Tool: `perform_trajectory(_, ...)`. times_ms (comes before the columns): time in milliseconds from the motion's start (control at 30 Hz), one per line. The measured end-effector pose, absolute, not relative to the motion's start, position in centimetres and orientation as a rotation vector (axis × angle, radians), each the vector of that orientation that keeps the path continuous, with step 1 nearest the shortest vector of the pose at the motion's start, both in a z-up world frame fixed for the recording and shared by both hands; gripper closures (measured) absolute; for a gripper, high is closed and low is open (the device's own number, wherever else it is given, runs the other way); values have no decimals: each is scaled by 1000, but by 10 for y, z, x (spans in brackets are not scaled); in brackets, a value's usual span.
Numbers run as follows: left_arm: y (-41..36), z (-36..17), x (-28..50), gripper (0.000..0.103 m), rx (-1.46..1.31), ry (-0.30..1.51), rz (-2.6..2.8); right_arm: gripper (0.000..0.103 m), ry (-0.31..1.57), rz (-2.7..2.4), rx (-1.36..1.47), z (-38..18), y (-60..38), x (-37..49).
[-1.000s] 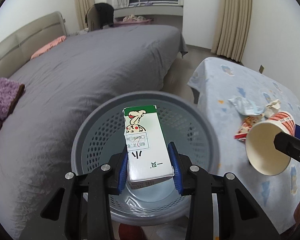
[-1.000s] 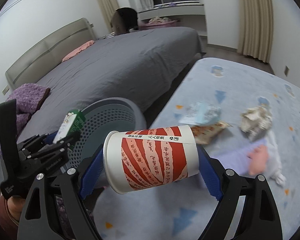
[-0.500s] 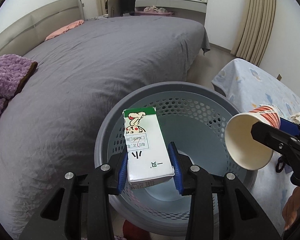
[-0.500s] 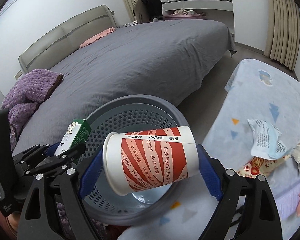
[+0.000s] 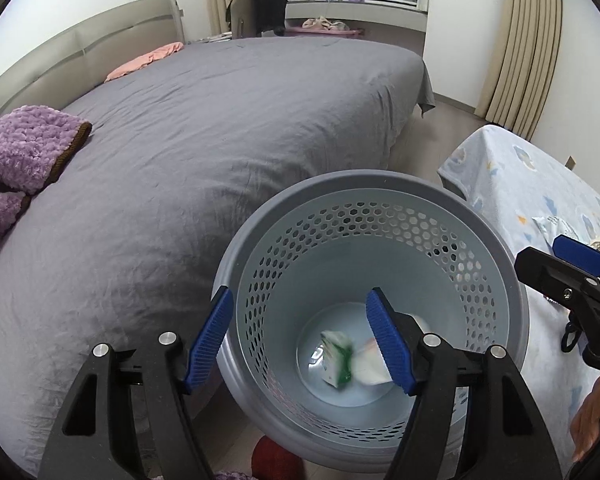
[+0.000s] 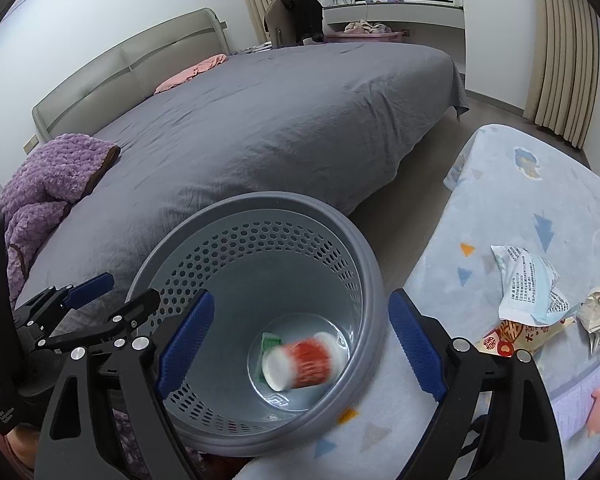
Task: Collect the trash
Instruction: 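Move both tools back from the wastebasket toward the mattress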
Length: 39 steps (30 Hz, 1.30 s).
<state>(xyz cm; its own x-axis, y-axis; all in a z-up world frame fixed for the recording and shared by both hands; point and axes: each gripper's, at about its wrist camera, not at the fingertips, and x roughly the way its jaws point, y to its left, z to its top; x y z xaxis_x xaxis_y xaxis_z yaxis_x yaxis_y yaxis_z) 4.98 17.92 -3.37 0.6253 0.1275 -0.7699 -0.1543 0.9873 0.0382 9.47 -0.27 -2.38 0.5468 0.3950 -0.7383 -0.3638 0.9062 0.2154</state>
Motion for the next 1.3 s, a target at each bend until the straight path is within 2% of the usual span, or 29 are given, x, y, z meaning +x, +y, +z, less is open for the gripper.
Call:
perform_trajectory(933, 175, -22, 43, 13, -12, 828, 194, 18, 880, 404, 43, -22, -8, 82)
perform_trajectory(1300, 158, -12, 37, 10, -8, 799, 153, 18, 871, 342, 67, -16, -34, 62)
